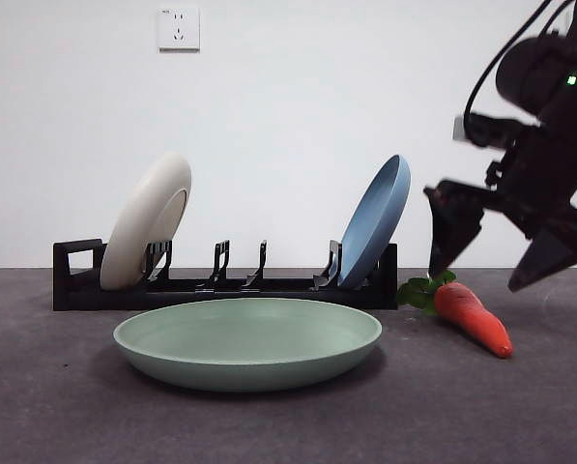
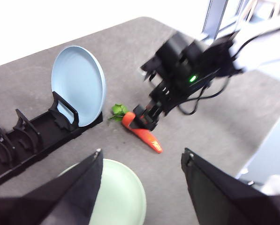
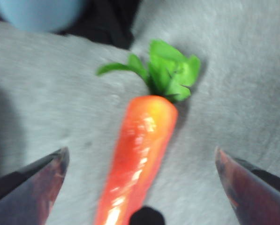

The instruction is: Take the green plate from the plate rack,put the plate on the table,take the carrot from the table,put the carrot in the plate

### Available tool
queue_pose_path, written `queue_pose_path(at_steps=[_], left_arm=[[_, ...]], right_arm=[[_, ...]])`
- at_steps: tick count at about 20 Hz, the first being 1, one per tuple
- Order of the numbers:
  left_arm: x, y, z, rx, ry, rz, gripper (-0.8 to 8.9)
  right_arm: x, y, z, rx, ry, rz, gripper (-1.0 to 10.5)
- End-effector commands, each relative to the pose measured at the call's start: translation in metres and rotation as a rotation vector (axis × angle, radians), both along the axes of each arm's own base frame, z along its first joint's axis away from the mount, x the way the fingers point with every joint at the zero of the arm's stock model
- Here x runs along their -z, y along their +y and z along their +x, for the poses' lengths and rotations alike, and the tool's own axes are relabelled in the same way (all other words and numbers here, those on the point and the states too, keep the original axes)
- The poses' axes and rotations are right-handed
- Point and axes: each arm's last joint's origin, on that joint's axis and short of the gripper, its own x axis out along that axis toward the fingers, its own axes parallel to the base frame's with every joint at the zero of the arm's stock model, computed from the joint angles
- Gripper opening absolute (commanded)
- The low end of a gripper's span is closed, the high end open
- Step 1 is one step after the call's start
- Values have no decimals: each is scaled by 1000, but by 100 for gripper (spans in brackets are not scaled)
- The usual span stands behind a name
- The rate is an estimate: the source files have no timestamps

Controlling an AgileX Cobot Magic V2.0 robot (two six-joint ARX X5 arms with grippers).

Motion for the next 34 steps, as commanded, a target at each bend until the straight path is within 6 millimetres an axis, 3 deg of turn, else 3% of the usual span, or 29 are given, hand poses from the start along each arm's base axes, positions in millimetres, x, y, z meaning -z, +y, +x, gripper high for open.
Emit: queue_pose_path(at_steps=[1, 5, 9, 16, 18, 21, 24, 27, 30, 34], left_arm=[[-2, 7, -5, -1, 30, -42, 283], [-3, 13, -8, -6, 40, -49, 283], [-2, 13, -8, -9, 42, -40, 283], [-2, 13, -8, -9, 44, -36, 283], [-1, 14, -8, -12, 49, -24, 283], [1, 14, -8, -17, 51, -8, 283], [1, 15, -7, -39, 41, -5, 283], [1, 15, -7, -28, 28, 11, 283], [1, 15, -7, -27, 31, 16, 283], [4, 16, -8, -27, 44, 41, 283]], right_arm=[[13, 5, 6, 2, 6, -9, 589], [29, 11, 12, -2, 21, -12, 393], [29, 14, 12, -1, 7, -24, 60], [26, 13, 10, 20, 27, -13, -17], [12, 13, 3, 15, 19, -11, -17], [-25, 20, -18, -9, -20, 17, -17], [-60, 42, -45, -88, -98, 58, -17], [-72, 79, -64, -174, -143, 130, -17], [-59, 120, -68, -228, -183, 151, -17], [-17, 160, -66, -277, -129, 165, -17]])
